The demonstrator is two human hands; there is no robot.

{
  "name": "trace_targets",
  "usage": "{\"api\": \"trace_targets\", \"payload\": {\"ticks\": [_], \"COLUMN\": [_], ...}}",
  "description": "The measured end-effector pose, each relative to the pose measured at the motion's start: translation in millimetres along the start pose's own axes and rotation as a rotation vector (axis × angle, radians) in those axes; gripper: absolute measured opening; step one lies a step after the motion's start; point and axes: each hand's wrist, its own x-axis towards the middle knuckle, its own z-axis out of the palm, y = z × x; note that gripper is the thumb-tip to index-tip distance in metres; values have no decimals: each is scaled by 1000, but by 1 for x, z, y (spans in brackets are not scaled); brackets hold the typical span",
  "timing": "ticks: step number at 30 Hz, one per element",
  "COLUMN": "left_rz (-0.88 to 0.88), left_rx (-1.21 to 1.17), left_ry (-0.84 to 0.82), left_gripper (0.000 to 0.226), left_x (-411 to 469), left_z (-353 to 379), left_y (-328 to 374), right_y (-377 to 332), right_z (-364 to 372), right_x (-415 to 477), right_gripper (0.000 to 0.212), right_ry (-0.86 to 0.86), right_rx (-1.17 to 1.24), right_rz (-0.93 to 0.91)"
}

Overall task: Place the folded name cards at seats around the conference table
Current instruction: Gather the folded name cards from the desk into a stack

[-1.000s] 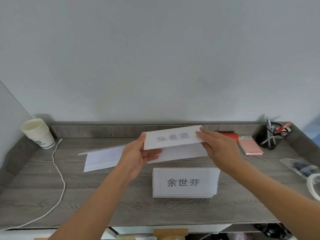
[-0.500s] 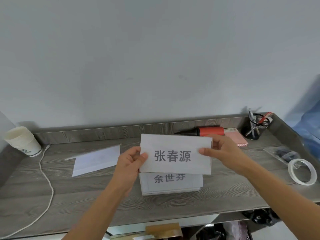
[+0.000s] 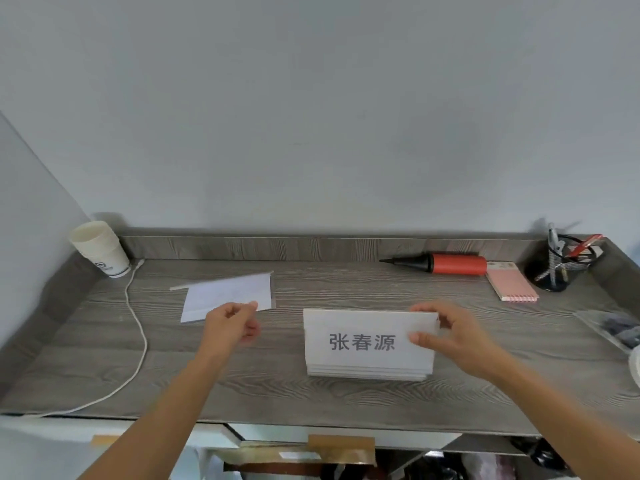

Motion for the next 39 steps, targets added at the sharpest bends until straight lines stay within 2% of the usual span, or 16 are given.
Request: {"api": "trace_targets", "payload": {"ticks": [2, 4, 8, 10, 16, 21, 24, 25, 27, 30, 32, 35, 37, 39], "left_rz": [-173, -297, -371, -364, -333, -340, -292, -259, -173, -49, 27, 80, 78, 65], "left_rx": [-187, -386, -653, -716, -739, -663, -647, -668, -733, -763, -709, -646, -612, -567], "left_ry": [-12, 6, 66, 85, 105, 100, 74, 51, -29, -209, -336, -498, -574, -566], "left_gripper": [27, 45, 68, 64, 27, 39, 17, 9, 11, 12, 16, 23, 31, 35], "left_x": [22, 44, 80, 93, 115, 113, 93, 84, 62, 16, -17, -51, -65, -71], "left_z": [-10, -21, -31, -33, -40, -42, -41, -40, -38, -25, -7, 26, 40, 45], "left_y": [-2, -4, -4, 0, 12, 21, 33, 40, 55, 78, 86, 83, 76, 70], "right_y": [-10, -21, -37, -39, -40, -45, -49, -52, -58, -75, -91, -107, -105, -95], "right_z": [-1, 2, 14, 17, 17, 15, 11, 9, 6, 2, 0, 0, 2, -1], "right_x": [-2, -5, -6, -5, -5, -5, -5, -5, -3, 2, 6, 10, 9, 5], "right_gripper": [60, 66, 54, 50, 49, 45, 45, 43, 39, 34, 33, 22, 16, 24], "right_ry": [-22, 43, 48, 21, 24, 6, 33, 76, 205, 312, 264, 99, 92, 111], "right_rx": [-225, -358, -519, -571, -557, -560, -530, -513, -425, -113, 118, 354, 491, 551], "right_rz": [11, -34, -68, -42, -11, -6, -20, -28, -66, -129, -122, -79, -57, -53]}}
